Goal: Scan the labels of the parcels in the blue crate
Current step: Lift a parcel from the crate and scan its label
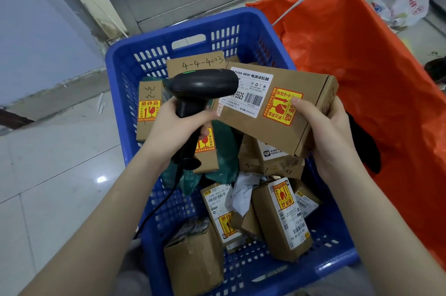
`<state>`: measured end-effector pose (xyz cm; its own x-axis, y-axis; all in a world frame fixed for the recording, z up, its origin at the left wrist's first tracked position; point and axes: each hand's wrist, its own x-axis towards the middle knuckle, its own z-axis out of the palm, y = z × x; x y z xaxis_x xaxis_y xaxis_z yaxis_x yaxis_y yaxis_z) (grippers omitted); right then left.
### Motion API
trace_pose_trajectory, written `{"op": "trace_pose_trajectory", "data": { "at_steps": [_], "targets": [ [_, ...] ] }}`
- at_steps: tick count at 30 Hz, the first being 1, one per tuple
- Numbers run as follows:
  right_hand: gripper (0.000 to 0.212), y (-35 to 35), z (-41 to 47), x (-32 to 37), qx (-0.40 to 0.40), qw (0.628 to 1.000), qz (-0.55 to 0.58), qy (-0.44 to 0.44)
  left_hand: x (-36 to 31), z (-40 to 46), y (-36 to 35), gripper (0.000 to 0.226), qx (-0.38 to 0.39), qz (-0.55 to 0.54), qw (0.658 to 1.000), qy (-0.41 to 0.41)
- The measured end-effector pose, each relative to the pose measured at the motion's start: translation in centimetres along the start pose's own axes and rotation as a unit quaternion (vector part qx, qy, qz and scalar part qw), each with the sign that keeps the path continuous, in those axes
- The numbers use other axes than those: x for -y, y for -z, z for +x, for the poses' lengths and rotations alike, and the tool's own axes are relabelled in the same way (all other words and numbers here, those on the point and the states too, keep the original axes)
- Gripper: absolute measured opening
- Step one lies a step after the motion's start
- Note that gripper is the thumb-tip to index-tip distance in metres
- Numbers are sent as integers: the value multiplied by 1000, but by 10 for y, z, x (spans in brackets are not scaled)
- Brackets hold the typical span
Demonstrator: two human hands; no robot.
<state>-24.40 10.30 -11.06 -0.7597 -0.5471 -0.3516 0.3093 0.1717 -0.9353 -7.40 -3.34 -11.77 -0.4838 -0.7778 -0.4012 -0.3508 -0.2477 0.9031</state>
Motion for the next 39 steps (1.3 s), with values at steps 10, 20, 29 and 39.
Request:
{"op": "trace_pose_trajectory", "data": {
  "at_steps": [10, 20, 29, 39],
  "targets": [
    [27, -5, -1, -5, -2, 999, -14, 50, 0, 1, 0, 13, 23, 2, 999, 44],
    [28, -7, 1, -9, -13, 997, -15, 78, 1, 1, 0, 12, 36, -1, 997, 66],
    [28, -6, 2, -9, -16, 996, -27, 88, 1, 1, 0, 13, 45, -15, 996, 71],
    [27, -7, 1, -10, -19, 995, -37, 90, 2, 3, 0, 11, 46, -4, 997, 60]
  ]
}}
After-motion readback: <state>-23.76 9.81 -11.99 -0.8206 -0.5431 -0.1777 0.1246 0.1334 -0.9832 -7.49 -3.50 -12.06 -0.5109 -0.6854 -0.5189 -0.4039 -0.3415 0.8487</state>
